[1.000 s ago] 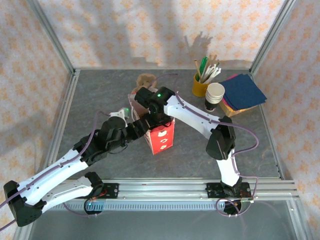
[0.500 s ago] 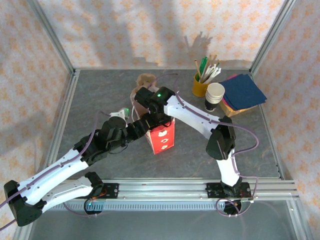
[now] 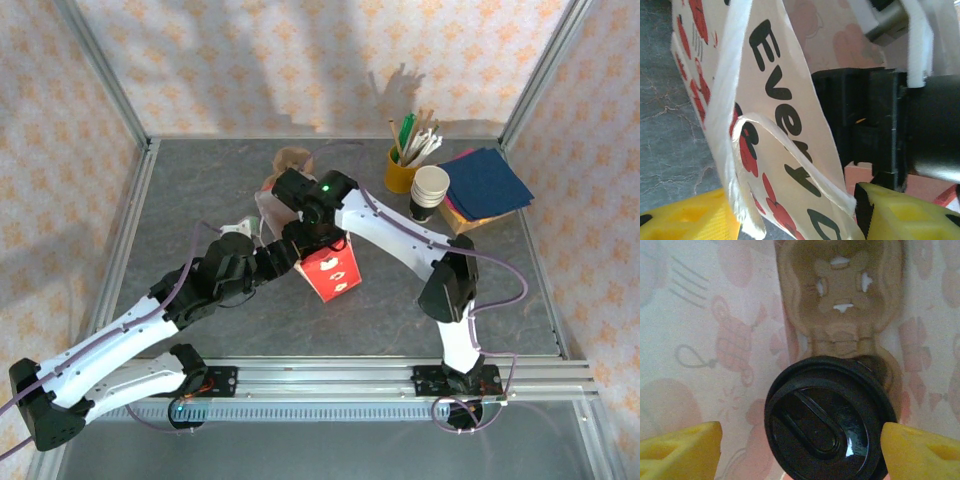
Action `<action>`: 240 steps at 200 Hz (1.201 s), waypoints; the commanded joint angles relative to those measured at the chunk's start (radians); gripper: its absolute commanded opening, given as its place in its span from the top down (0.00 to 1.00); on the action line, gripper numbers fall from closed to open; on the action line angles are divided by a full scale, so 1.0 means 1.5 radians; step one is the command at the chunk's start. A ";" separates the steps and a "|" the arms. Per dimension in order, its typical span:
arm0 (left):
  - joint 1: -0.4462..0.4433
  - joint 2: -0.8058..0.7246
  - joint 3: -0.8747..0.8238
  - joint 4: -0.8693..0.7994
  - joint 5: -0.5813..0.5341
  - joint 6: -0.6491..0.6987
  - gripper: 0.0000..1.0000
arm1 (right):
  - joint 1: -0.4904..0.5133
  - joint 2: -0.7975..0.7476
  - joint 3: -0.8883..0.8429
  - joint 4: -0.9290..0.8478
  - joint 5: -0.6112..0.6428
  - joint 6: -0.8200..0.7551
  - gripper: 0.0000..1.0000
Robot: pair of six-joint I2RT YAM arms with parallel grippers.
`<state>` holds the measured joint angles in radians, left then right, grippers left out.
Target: Pack the takeout coffee
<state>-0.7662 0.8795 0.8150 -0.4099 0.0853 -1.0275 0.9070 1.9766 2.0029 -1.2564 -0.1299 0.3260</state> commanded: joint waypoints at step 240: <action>-0.004 -0.009 0.119 -0.061 -0.054 0.043 0.40 | -0.034 -0.115 -0.125 0.080 -0.015 -0.012 0.17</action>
<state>-0.7662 0.8787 0.9745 -0.4767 0.0341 -0.9867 0.8665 1.8484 1.8378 -1.1553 -0.1577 0.3214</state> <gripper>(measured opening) 0.601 0.826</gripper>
